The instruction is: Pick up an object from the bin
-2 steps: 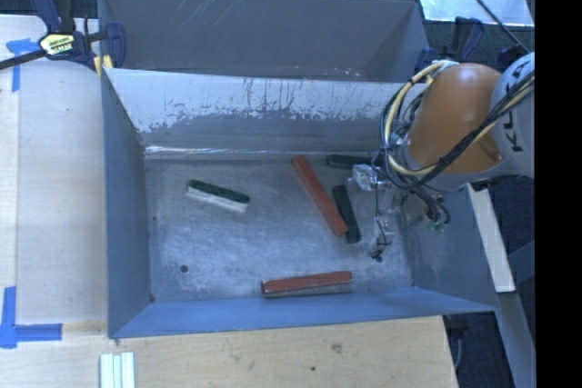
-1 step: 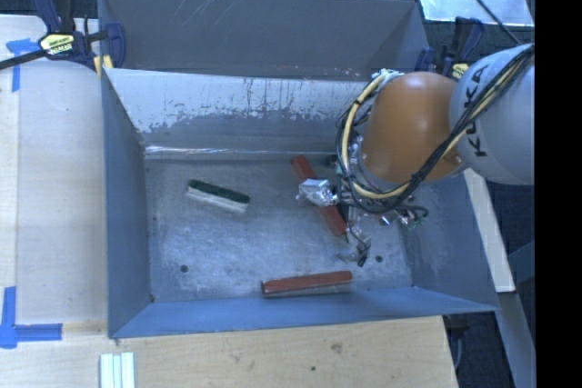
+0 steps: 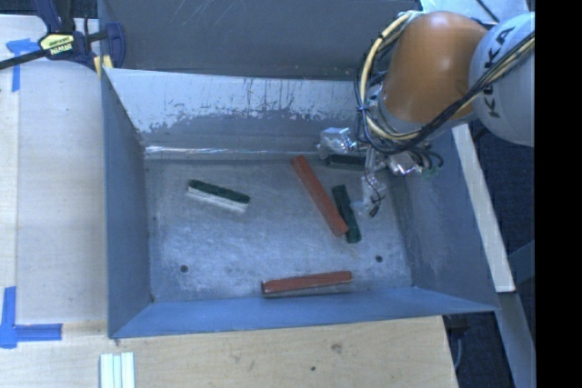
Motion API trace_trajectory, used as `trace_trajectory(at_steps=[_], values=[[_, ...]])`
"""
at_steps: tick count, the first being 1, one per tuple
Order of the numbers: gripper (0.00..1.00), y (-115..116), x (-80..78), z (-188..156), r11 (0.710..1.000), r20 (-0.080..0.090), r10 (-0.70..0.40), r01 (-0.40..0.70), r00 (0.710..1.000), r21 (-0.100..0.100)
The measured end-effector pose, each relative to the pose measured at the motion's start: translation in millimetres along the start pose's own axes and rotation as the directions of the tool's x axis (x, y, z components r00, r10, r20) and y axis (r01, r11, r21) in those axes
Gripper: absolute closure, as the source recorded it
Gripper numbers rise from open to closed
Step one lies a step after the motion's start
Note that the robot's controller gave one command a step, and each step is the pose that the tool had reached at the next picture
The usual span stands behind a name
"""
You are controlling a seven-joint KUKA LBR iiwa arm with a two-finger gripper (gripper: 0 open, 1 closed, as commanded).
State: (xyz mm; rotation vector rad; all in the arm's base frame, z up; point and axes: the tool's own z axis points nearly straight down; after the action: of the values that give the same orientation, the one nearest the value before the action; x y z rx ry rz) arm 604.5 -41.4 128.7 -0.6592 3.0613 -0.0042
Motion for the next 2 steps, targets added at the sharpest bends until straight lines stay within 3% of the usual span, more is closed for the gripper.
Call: trace_trajectory(at_steps=[1,2], values=[[0.00,-3.2,19.5,53.7,0.808,0.000,-0.589,0.589,0.808,-0.004],[0.00,-29.6,30.9,56.9,0.788,0.001,-0.615,0.615,0.788,-0.003]])
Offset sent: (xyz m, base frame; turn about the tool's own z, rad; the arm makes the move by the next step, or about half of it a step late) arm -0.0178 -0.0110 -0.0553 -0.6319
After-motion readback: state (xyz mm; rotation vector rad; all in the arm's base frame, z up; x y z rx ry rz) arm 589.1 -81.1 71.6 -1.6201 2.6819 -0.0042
